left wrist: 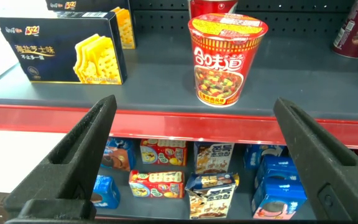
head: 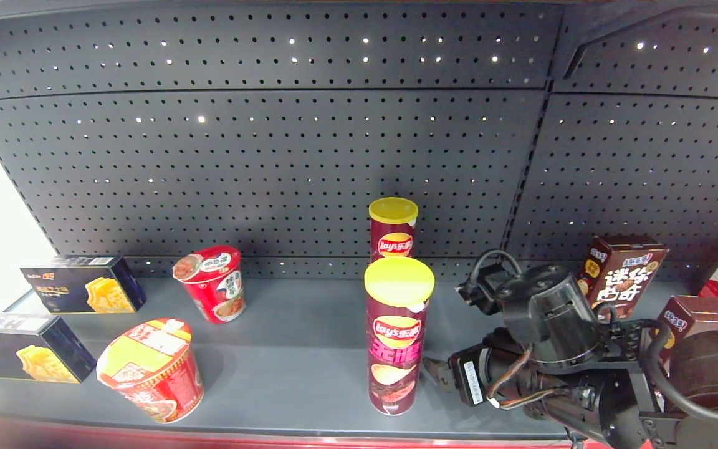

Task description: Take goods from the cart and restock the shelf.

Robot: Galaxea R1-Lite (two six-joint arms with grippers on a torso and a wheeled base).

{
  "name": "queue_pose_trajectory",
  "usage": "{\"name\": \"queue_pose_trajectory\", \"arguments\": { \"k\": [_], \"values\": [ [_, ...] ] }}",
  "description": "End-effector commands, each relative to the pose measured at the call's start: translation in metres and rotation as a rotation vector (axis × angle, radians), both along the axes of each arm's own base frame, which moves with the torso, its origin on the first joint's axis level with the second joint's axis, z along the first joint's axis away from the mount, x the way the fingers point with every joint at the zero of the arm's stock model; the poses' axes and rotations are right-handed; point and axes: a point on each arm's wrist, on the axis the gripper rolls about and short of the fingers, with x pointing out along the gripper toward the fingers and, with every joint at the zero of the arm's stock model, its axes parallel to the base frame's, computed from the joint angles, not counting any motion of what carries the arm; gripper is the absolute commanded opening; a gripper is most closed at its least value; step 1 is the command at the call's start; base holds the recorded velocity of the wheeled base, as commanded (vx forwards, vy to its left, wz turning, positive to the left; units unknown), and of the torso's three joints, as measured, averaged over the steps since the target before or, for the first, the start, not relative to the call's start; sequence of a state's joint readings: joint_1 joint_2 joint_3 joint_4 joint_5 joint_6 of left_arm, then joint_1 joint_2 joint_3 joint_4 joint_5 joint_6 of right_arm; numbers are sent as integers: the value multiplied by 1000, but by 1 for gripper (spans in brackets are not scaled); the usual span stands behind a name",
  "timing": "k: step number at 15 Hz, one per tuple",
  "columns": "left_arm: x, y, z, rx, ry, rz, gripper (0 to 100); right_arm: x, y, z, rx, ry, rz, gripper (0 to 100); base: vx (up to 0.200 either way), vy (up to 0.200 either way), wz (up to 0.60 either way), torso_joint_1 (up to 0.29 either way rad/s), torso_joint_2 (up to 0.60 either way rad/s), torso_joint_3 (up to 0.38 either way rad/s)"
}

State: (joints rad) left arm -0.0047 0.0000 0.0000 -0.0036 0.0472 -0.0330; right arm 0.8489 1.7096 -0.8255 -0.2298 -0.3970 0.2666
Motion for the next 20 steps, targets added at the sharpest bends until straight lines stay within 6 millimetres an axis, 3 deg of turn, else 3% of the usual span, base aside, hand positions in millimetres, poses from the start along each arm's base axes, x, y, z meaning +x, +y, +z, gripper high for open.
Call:
{"name": "queue_pose_trajectory", "arguments": {
  "k": [1,20],
  "values": [
    [0,0,0,-1,1,0,100,0,0,0,0,0,0,100,0,0,0,0,0,0],
    [0,0,0,-1,1,0,100,-2,0,-3,-12,1,-7,100,0,0,0,0,0,0]
  ]
}}
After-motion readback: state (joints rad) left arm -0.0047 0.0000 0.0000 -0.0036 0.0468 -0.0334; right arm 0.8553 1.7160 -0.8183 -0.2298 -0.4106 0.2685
